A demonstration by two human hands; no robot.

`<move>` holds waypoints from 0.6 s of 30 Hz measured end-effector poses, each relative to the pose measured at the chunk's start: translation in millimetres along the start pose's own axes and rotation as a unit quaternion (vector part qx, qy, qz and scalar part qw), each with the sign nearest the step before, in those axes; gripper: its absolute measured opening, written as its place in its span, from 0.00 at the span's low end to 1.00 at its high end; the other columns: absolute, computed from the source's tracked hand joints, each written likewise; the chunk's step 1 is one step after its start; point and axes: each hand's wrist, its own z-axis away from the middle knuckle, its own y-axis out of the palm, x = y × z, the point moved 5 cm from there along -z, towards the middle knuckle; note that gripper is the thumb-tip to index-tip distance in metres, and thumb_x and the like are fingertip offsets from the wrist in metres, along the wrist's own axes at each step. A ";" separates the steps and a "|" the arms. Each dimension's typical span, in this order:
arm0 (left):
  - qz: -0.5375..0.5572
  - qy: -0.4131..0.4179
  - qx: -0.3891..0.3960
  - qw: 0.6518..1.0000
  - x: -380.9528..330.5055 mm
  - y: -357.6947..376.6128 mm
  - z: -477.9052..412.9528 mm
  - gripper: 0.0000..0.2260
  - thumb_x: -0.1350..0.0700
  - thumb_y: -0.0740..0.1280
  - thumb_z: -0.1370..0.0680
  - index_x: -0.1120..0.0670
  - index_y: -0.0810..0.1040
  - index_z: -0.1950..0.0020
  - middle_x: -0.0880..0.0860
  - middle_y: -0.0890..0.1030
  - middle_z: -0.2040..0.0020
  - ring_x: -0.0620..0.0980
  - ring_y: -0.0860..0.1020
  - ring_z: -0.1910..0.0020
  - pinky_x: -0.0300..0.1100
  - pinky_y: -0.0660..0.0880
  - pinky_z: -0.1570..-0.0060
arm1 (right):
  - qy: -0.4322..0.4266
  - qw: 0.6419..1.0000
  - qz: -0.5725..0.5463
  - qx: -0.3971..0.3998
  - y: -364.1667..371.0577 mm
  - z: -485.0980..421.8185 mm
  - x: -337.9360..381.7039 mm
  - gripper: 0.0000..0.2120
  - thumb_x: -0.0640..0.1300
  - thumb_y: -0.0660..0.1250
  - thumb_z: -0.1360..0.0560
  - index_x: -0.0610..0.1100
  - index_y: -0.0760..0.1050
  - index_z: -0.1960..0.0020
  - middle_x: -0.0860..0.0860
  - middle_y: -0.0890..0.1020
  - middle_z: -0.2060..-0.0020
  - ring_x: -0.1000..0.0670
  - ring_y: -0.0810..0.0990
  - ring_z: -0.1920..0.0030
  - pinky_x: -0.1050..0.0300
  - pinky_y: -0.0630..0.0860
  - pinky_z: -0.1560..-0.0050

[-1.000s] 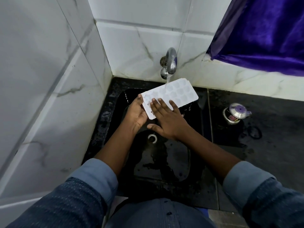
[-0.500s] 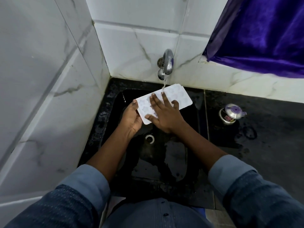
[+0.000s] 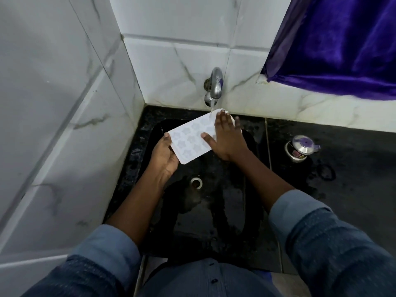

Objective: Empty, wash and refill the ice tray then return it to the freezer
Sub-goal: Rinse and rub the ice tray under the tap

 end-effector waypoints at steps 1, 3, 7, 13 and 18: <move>0.000 -0.001 -0.003 1.000 0.4 0.3 -0.4 0.18 0.51 0.56 0.11 0.61 0.79 0.36 0.61 0.86 0.42 0.56 0.88 0.49 0.51 0.85 0.58 | -0.010 1.000 -0.017 0.009 0.5 -0.9 9.1 0.54 0.76 0.35 0.25 0.36 0.43 0.15 0.38 0.45 0.16 0.40 0.43 0.15 0.41 0.35 0.18; 0.000 -0.004 -0.008 1.000 1.9 5.0 1.5 0.19 0.51 0.55 0.11 0.62 0.80 0.39 0.60 0.88 0.46 0.57 0.88 0.50 0.51 0.85 0.59 | -0.065 0.997 -0.031 0.028 2.8 1.8 33.6 0.54 0.76 0.36 0.25 0.35 0.42 0.16 0.37 0.45 0.16 0.40 0.42 0.15 0.42 0.37 0.17; 0.021 -0.020 -0.019 0.999 8.8 4.8 -0.6 0.21 0.51 0.55 0.11 0.60 0.85 0.44 0.60 0.88 0.46 0.53 0.88 0.53 0.54 0.82 0.44 | -0.227 0.973 0.024 0.036 16.2 17.9 69.8 0.49 0.72 0.40 0.21 0.37 0.44 0.15 0.39 0.46 0.15 0.42 0.43 0.15 0.44 0.41 0.16; 0.003 -0.018 -0.026 1.000 4.7 -3.1 4.3 0.19 0.49 0.52 0.10 0.58 0.80 0.43 0.55 0.88 0.48 0.52 0.88 0.57 0.53 0.84 0.56 | -0.159 0.986 0.047 0.007 -6.1 1.7 8.3 0.51 0.76 0.32 0.23 0.40 0.43 0.14 0.42 0.46 0.15 0.43 0.42 0.15 0.42 0.38 0.17; -0.008 -0.029 -0.043 0.999 4.6 -4.2 -2.1 0.16 0.48 0.56 0.11 0.56 0.80 0.40 0.56 0.87 0.43 0.55 0.87 0.51 0.56 0.82 0.53 | -0.015 0.993 -0.007 -0.113 -30.3 8.6 -41.0 0.35 0.63 0.49 0.16 0.45 0.53 0.15 0.47 0.55 0.15 0.41 0.52 0.16 0.35 0.47 0.20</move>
